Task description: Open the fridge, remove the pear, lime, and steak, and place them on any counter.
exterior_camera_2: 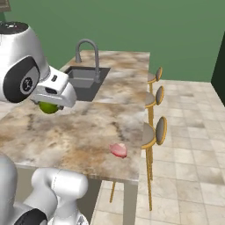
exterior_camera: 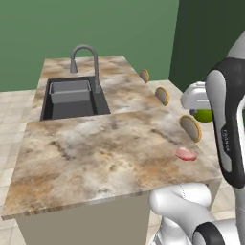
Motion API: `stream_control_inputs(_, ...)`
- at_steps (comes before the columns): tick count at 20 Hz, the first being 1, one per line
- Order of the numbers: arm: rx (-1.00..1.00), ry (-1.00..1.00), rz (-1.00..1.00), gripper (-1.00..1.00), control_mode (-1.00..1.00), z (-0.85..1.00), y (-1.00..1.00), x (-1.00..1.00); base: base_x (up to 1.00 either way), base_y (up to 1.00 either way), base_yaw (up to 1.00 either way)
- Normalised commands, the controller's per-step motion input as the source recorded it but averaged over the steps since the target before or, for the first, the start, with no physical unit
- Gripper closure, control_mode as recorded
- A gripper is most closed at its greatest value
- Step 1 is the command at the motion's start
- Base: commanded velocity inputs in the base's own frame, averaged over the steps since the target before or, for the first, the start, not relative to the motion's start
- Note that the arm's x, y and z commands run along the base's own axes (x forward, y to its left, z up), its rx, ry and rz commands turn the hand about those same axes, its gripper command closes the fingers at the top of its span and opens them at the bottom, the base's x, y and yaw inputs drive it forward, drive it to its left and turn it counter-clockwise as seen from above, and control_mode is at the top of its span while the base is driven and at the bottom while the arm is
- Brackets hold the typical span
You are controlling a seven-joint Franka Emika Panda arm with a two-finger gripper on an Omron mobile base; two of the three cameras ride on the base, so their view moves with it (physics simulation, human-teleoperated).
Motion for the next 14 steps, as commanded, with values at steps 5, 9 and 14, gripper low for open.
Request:
stream_control_inputs(5, -0.10, 0.22, 0.00, 1.00, -1.00, -0.69, 0.00, 0.72, 0.00, 0.00, 0.00)
stream_control_inputs(9, -0.25, 0.03, 0.00, 1.00, -1.00, -1.00, 0.00, 0.83, 0.00, 0.00, 0.00)
stream_control_inputs(14, -0.15, 0.00, 0.00, 1.00, -1.00, -0.99, 0.00, 0.92, 0.00, 0.00, 0.00)
